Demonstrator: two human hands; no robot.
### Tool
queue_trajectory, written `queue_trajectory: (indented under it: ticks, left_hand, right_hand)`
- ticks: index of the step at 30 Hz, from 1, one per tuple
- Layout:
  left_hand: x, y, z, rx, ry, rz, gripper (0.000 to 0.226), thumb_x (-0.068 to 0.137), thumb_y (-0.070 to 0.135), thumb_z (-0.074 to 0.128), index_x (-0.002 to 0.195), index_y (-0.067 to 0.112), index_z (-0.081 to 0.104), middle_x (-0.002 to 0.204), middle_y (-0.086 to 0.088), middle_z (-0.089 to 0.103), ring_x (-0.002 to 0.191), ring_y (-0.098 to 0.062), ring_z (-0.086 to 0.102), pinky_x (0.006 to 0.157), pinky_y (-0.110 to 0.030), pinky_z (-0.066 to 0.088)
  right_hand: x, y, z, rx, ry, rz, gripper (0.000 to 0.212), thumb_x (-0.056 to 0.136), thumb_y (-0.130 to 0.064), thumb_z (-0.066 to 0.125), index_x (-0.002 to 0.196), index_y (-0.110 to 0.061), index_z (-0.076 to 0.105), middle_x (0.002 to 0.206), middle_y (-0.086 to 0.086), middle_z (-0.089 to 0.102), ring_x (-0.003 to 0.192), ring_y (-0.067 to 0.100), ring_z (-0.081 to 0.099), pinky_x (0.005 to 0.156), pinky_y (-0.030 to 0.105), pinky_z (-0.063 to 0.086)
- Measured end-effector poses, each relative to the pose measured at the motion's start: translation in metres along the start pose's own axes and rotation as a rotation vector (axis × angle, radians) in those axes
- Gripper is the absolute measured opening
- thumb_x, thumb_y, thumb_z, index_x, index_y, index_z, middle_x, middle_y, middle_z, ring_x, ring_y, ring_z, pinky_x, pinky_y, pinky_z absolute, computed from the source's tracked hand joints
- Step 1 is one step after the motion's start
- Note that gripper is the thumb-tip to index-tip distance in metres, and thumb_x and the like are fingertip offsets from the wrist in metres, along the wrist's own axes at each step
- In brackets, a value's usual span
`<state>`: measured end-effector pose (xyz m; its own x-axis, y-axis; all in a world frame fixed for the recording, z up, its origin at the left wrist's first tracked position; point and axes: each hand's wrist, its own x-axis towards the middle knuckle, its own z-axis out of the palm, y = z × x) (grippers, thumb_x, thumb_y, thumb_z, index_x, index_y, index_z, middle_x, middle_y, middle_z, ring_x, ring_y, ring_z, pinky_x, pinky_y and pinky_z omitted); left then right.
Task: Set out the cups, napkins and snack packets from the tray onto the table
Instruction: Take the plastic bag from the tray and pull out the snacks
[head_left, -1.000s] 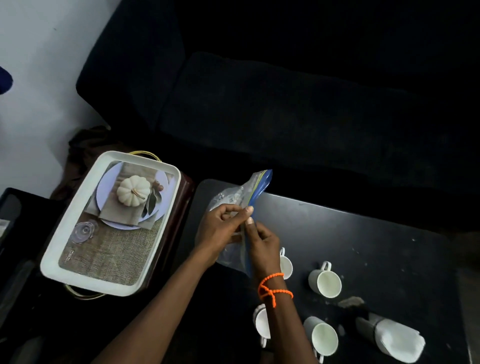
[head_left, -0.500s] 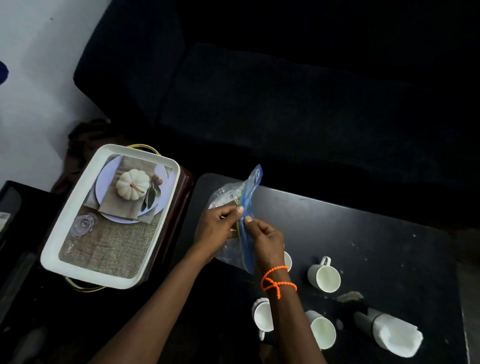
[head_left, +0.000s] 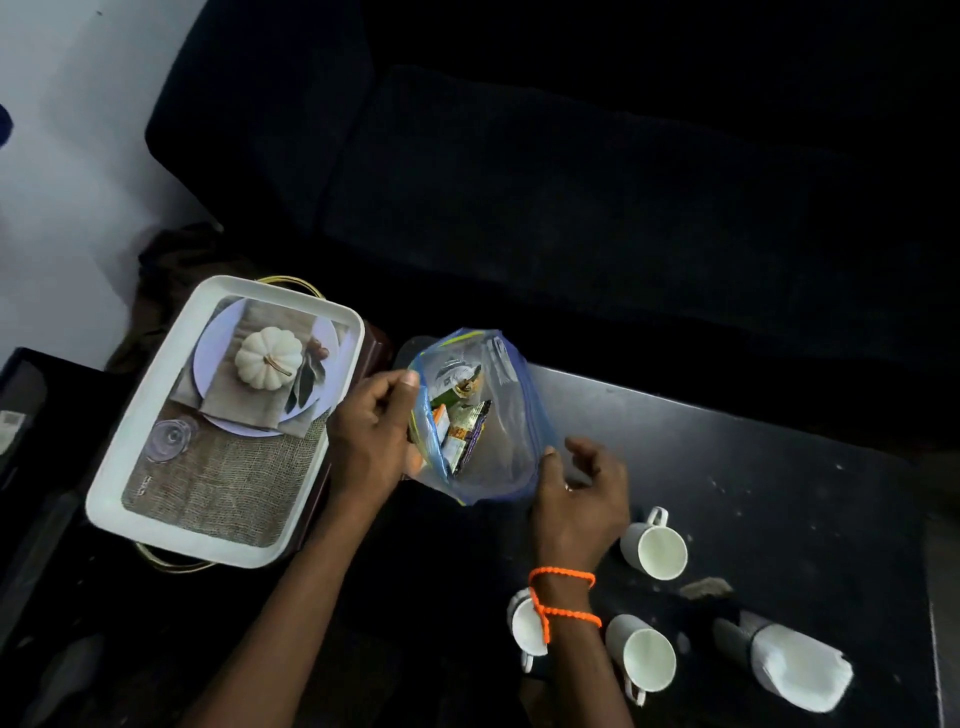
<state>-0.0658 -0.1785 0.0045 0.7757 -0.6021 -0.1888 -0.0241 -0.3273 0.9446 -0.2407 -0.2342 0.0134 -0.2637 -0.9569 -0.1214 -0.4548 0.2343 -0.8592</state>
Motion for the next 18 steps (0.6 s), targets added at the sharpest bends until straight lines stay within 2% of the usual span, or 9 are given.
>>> queue_trajectory:
  ticks: [2, 4, 5, 7, 8, 11, 14, 18]
  left_hand:
    - [-0.001, 0.002, -0.002, 0.04, -0.02, 0.067, 0.014, 0.099, 0.039, 0.062, 0.101, 0.034, 0.075, 0.097, 0.008, 0.076, 0.088, 0.0, 0.07, 0.075, -0.021, 0.056]
    - [-0.001, 0.001, -0.002, 0.059, -0.025, 0.098, 0.016, 0.1, 0.036, 0.063, 0.105, 0.029, 0.075, 0.097, 0.008, 0.075, 0.089, -0.004, 0.071, 0.077, -0.028, 0.057]
    - [-0.002, 0.001, -0.003, 0.054, -0.025, 0.105, 0.015, 0.099, 0.039, 0.063, 0.104, 0.031, 0.075, 0.095, 0.009, 0.075, 0.088, -0.003, 0.07, 0.076, -0.027, 0.057]
    - [-0.005, 0.0, -0.003, 0.051, -0.023, 0.115, 0.015, 0.097, 0.046, 0.062, 0.1, 0.038, 0.074, 0.094, 0.01, 0.075, 0.087, 0.0, 0.07, 0.075, -0.024, 0.056]
    - [-0.006, -0.001, -0.003, 0.052, -0.023, 0.118, 0.014, 0.096, 0.048, 0.061, 0.098, 0.043, 0.074, 0.095, 0.01, 0.076, 0.088, 0.0, 0.07, 0.076, -0.021, 0.055]
    - [-0.009, 0.0, -0.001, 0.032, -0.031, 0.116, 0.015, 0.096, 0.048, 0.061, 0.092, 0.056, 0.072, 0.096, 0.01, 0.076, 0.089, 0.003, 0.07, 0.077, -0.012, 0.051]
    - [-0.009, -0.004, 0.003, 0.05, -0.037, 0.107, 0.014, 0.095, 0.051, 0.061, 0.092, 0.056, 0.073, 0.096, 0.007, 0.076, 0.088, 0.0, 0.071, 0.076, -0.013, 0.052]
    - [-0.01, -0.008, 0.006, 0.071, -0.044, 0.107, 0.012, 0.096, 0.05, 0.061, 0.092, 0.049, 0.073, 0.092, 0.006, 0.073, 0.085, -0.004, 0.07, 0.075, -0.021, 0.055]
  right_hand:
    - [-0.011, -0.02, 0.003, 0.058, -0.019, -0.389, 0.019, 0.08, 0.003, 0.073, 0.097, -0.005, 0.073, 0.098, 0.007, 0.069, 0.09, 0.02, 0.066, 0.083, 0.028, 0.054]
    - [-0.015, -0.035, 0.015, 0.118, -0.2, -0.591, 0.02, 0.081, 0.004, 0.069, 0.094, -0.009, 0.076, 0.095, 0.003, 0.073, 0.09, 0.015, 0.068, 0.086, 0.023, 0.053]
    - [-0.014, -0.041, 0.026, 0.092, -0.339, -0.578, 0.02, 0.082, 0.002, 0.067, 0.093, -0.011, 0.077, 0.094, 0.002, 0.076, 0.09, 0.013, 0.07, 0.086, 0.024, 0.055]
    - [-0.007, -0.046, 0.054, -0.15, -0.636, -0.346, 0.019, 0.086, -0.008, 0.063, 0.098, -0.014, 0.077, 0.097, 0.006, 0.078, 0.094, 0.021, 0.071, 0.088, 0.033, 0.056]
    - [-0.002, -0.043, 0.069, -0.297, -0.709, -0.217, 0.02, 0.087, -0.013, 0.062, 0.103, -0.012, 0.075, 0.102, 0.012, 0.076, 0.098, 0.029, 0.07, 0.088, 0.036, 0.056]
    - [0.016, -0.027, 0.105, -0.508, -0.641, -0.011, 0.03, 0.09, -0.025, 0.06, 0.111, -0.004, 0.065, 0.113, 0.023, 0.071, 0.106, 0.041, 0.066, 0.086, 0.04, 0.052]
    - [0.025, -0.013, 0.127, -0.571, -0.538, -0.033, 0.04, 0.088, -0.037, 0.059, 0.108, -0.004, 0.069, 0.11, 0.022, 0.072, 0.104, 0.041, 0.068, 0.087, 0.041, 0.053]
    - [0.035, -0.005, 0.145, -0.531, -0.483, -0.071, 0.026, 0.091, -0.025, 0.056, 0.095, -0.004, 0.072, 0.102, 0.018, 0.074, 0.099, 0.038, 0.069, 0.087, 0.042, 0.053]
